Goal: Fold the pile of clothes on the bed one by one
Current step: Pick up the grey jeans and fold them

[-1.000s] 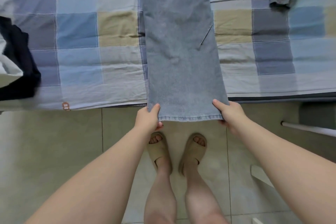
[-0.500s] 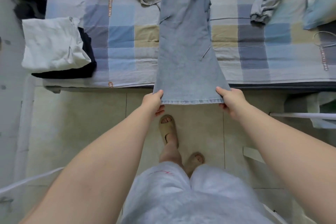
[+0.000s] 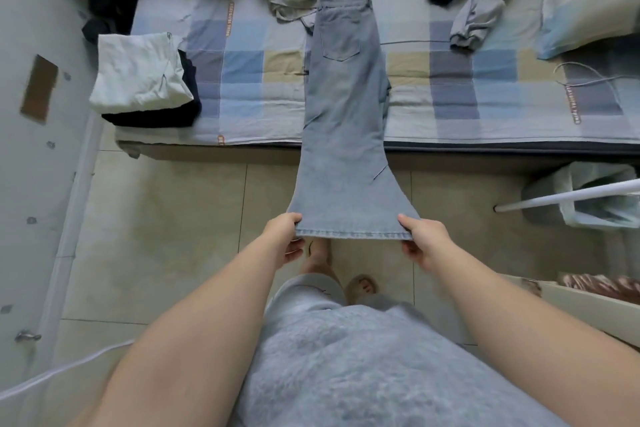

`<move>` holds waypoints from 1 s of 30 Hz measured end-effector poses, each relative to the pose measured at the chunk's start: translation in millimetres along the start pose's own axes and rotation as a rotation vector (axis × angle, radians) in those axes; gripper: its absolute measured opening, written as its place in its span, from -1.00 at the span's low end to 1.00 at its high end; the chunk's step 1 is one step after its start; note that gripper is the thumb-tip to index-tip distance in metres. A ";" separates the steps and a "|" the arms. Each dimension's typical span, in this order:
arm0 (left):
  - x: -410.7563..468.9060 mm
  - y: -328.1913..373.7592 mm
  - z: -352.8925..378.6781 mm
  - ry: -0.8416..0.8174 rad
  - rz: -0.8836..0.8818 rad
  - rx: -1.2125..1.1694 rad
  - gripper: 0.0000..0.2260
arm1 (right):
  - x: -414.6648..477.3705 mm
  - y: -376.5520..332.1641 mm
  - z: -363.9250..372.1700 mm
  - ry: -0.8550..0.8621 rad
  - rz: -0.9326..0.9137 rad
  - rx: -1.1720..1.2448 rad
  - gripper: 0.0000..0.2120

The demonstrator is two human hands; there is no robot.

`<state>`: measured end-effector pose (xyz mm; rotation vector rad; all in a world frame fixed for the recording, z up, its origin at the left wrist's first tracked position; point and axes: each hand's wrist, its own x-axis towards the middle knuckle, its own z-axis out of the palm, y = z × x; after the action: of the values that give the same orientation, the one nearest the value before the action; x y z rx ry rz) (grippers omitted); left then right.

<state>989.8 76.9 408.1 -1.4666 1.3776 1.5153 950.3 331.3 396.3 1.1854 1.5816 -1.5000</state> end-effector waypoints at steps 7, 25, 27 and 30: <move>-16.7 81.3 22.3 -0.064 0.094 -0.137 -0.89 | -1.7 -79.6 6.7 0.006 -0.103 0.065 -0.82; 111.6 497.6 67.6 -0.160 0.080 -0.219 -0.80 | 142.4 -439.6 156.3 0.077 -0.093 0.226 -0.90; 136.8 537.4 78.4 -0.168 0.083 -0.199 -0.78 | 175.4 -471.0 171.8 0.102 -0.098 0.216 -0.90; 176.3 585.1 96.4 -0.196 0.088 -0.183 -0.75 | 230.2 -511.0 191.5 0.145 -0.104 0.159 -0.76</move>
<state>381.5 -30.9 375.0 -1.3359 1.2282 1.8297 370.5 215.2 364.0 1.3457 1.6661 -1.6653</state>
